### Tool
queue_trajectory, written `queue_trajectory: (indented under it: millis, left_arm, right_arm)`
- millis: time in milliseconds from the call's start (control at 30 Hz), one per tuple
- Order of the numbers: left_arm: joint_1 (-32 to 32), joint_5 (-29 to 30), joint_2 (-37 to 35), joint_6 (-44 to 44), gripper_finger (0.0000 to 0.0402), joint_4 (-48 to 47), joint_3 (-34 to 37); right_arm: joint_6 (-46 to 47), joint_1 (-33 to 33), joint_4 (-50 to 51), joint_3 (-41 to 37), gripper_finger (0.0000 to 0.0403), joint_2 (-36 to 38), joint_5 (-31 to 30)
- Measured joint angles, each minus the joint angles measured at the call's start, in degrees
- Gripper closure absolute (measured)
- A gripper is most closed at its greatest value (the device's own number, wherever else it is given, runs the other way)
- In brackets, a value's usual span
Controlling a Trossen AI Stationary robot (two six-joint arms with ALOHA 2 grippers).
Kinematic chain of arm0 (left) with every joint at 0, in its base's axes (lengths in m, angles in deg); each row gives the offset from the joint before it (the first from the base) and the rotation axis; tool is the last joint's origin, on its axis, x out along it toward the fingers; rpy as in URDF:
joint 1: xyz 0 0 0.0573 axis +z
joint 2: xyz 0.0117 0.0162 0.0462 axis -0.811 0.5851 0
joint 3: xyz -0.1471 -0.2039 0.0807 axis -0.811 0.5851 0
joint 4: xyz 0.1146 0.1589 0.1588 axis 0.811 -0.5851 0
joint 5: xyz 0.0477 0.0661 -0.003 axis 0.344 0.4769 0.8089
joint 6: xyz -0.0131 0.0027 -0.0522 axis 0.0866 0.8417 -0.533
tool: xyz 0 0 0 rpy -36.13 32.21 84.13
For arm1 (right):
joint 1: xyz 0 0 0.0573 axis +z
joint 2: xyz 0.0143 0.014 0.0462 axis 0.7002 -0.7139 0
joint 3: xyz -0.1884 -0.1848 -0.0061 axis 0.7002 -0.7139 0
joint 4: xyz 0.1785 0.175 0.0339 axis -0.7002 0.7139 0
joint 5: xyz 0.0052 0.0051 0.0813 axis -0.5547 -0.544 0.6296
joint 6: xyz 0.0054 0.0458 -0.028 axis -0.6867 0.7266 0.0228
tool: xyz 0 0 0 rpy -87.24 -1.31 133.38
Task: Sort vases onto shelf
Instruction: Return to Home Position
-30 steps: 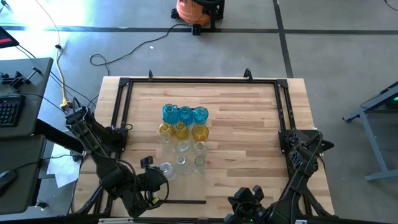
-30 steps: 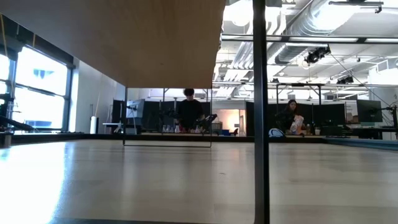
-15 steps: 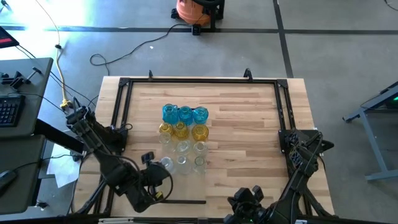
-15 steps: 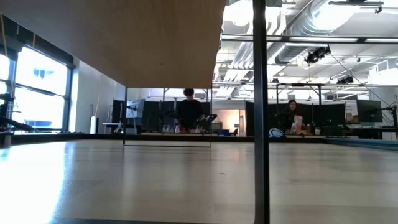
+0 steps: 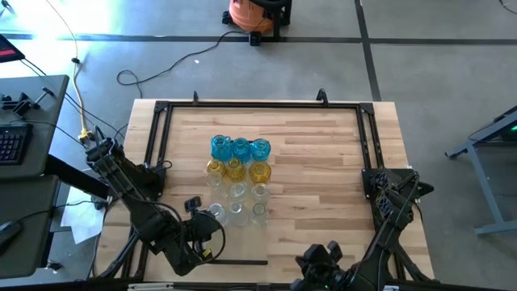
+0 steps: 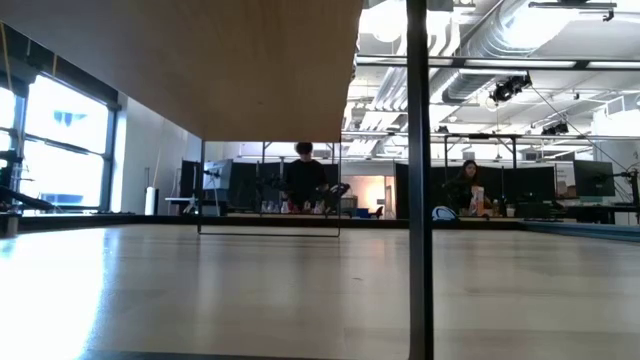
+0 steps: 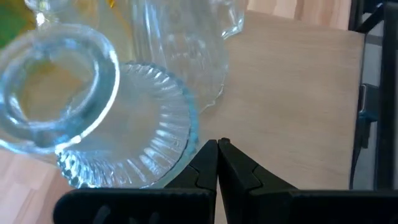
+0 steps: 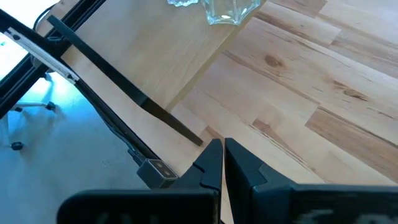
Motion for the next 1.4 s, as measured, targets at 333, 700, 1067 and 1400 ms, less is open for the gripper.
queue_trajectory:
  millis: [333,700,1067,1400]
  left_arm:
    - [-5.2,5.3,-4.6,5.8,0.0401,-0.1,-8.8]
    - [-13.8,21.6,-19.4,7.0,0.0402,-10.5,-11.6]
    - [-23.0,30.8,-36.1,-4.4,0.0402,-26.2,-3.1]
    - [-28.7,29.3,-53.1,-15.1,0.0402,-22.7,18.8]
  right_arm:
    - [-13.1,0.0,-5.7,0.0,0.0403,3.1,-3.7]
    - [-45.1,1.0,-14.5,0.0,0.0403,10.7,-15.8]
    - [-46.5,6.1,0.3,-2.9,0.0403,26.5,-26.2]
    - [-27.7,12.8,0.6,-24.0,0.0403,44.9,-32.0]
